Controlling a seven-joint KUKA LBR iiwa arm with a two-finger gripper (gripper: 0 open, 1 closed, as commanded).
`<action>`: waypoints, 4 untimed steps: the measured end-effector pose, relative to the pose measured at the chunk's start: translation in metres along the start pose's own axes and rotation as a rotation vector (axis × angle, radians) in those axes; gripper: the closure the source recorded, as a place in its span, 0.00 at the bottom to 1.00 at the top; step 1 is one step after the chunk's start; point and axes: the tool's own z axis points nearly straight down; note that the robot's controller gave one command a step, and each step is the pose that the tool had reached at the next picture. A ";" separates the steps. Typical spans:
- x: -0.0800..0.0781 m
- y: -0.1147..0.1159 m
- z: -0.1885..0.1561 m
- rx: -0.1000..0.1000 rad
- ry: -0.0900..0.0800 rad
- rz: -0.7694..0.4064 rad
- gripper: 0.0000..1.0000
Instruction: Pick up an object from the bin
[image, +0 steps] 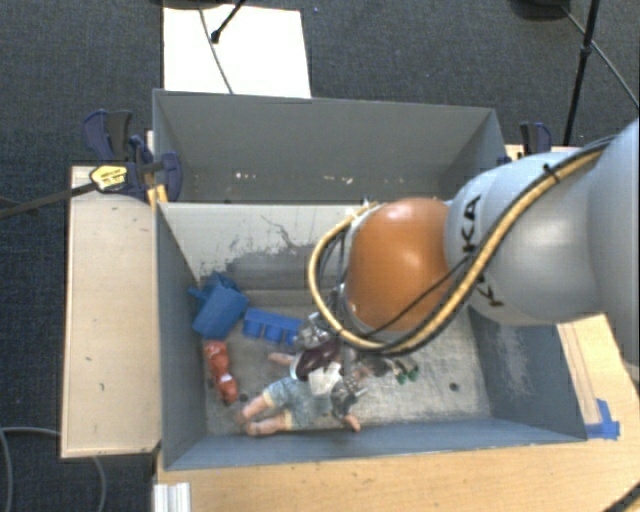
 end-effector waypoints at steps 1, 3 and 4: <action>-0.001 0.004 -0.004 0.000 -0.004 0.006 0.00; -0.023 -0.011 0.051 -0.006 -0.023 -0.059 1.00; -0.023 -0.011 0.051 -0.006 -0.023 -0.059 1.00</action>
Offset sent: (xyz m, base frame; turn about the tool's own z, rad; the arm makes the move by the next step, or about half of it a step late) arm 0.0046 -0.0052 -0.0590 -0.0236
